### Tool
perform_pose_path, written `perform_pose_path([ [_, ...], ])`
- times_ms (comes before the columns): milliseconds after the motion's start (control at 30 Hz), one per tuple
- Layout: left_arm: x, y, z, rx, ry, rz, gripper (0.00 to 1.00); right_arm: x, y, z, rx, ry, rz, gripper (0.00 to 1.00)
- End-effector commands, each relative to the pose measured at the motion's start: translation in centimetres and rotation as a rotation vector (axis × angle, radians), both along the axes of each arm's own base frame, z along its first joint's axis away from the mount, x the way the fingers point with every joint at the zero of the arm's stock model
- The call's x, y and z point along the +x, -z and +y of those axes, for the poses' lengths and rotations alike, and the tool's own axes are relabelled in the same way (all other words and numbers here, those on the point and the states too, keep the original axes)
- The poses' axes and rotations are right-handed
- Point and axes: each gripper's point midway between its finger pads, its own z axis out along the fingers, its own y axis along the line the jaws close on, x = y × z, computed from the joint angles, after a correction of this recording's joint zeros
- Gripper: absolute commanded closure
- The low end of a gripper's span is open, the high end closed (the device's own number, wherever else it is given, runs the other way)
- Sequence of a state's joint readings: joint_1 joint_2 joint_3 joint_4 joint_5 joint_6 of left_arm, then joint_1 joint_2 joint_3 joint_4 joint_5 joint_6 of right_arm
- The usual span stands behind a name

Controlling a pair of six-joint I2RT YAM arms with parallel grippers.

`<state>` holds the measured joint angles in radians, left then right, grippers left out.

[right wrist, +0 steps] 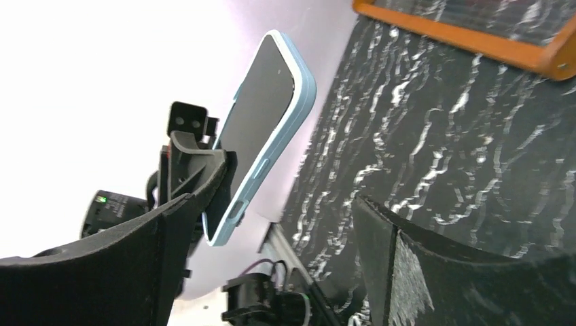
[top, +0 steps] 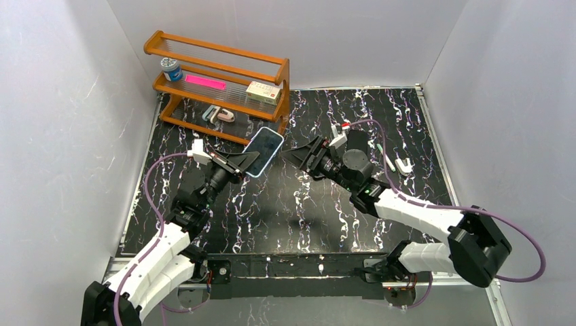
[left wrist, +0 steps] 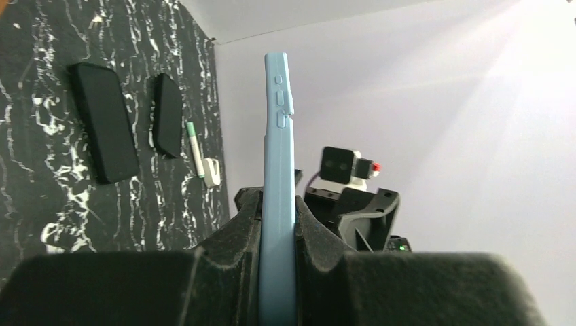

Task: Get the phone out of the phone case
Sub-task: Pick up the phone at the center of the board, then remove the phone case from the phone.

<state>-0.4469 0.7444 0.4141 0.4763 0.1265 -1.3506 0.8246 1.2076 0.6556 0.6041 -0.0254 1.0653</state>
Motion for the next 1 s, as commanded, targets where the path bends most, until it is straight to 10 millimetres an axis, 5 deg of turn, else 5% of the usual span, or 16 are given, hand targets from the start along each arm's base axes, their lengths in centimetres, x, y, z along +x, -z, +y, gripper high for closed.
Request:
perform_pose_path([
  [0,-0.5,-4.5,0.2,-0.126,-0.015,-0.114,1.0,-0.1,-5.5,1.2,0.224,-0.076,-0.031,0.11],
  [400,-1.3,-4.7,-1.2,-0.138,0.026,-0.134,1.0,1.6,-6.8,3.1,0.288,-0.121,-0.035,0.47],
  [633,-1.3,-3.6,-1.3,-0.082,0.025,-0.153,1.0,2.3,-6.6,1.9,0.302,-0.147,-0.023,0.92],
  [667,-1.3,-3.4,-1.3,-0.071,0.022,-0.157,0.96,2.3,-6.5,1.5,0.294,-0.154,-0.026,0.98],
  [967,-1.2,-1.8,-1.9,0.173,0.07,-0.208,0.48,2.7,-6.3,-1.9,0.178,-0.266,-0.086,0.99],
])
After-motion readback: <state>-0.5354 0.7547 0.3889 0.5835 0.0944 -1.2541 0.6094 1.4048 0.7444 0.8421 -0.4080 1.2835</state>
